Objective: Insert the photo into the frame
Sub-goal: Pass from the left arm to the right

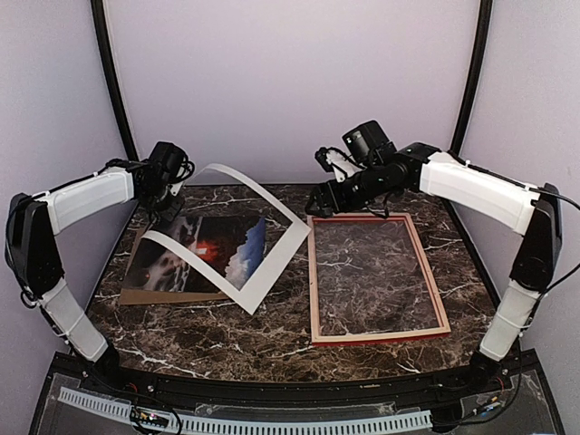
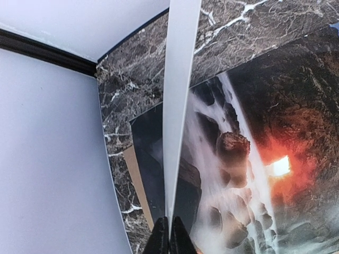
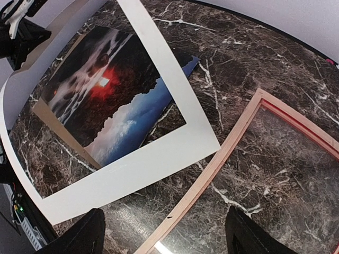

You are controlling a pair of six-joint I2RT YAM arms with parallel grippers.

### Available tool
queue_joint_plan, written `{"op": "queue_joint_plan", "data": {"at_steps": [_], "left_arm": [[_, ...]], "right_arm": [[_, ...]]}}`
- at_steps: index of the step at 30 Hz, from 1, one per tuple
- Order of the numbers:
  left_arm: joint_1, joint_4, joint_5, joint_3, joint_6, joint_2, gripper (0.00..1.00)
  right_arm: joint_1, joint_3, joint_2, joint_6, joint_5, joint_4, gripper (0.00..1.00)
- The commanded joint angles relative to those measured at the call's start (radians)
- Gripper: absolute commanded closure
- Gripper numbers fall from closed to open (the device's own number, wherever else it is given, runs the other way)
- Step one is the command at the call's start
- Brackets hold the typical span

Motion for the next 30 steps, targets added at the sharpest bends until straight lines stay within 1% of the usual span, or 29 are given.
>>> {"op": "queue_joint_plan", "data": {"at_steps": [1, 7, 12, 14, 19, 24, 30], "left_arm": [[-0.059, 0.127, -0.069, -0.044, 0.131, -0.079, 0.97], [-0.159, 0.251, -0.068, -0.105, 0.288, -0.127, 0.95], [-0.214, 0.314, -0.047, -0.146, 0.363, -0.155, 0.95], [-0.234, 0.339, -0.04, -0.162, 0.383, -0.163, 0.95], [-0.28, 0.398, -0.038, -0.193, 0.416, -0.181, 0.95], [-0.317, 0.471, -0.023, -0.227, 0.441, -0.21, 0.95], [-0.353, 0.517, -0.004, -0.251, 0.456, -0.225, 0.95]], "right_arm": [[-0.011, -0.005, 0.009, -0.083, -0.136, -0.013, 0.21], [-0.021, 0.018, 0.037, -0.122, -0.279, -0.012, 0.2], [-0.038, 0.014, 0.036, -0.131, -0.32, -0.013, 0.2], [-0.049, 0.001, 0.032, -0.135, -0.348, -0.006, 0.2], [-0.086, -0.049, 0.04, -0.119, -0.484, 0.048, 0.22], [-0.111, -0.081, 0.06, -0.084, -0.599, 0.115, 0.26], [-0.116, -0.088, 0.081, -0.064, -0.669, 0.158, 0.32]]}}
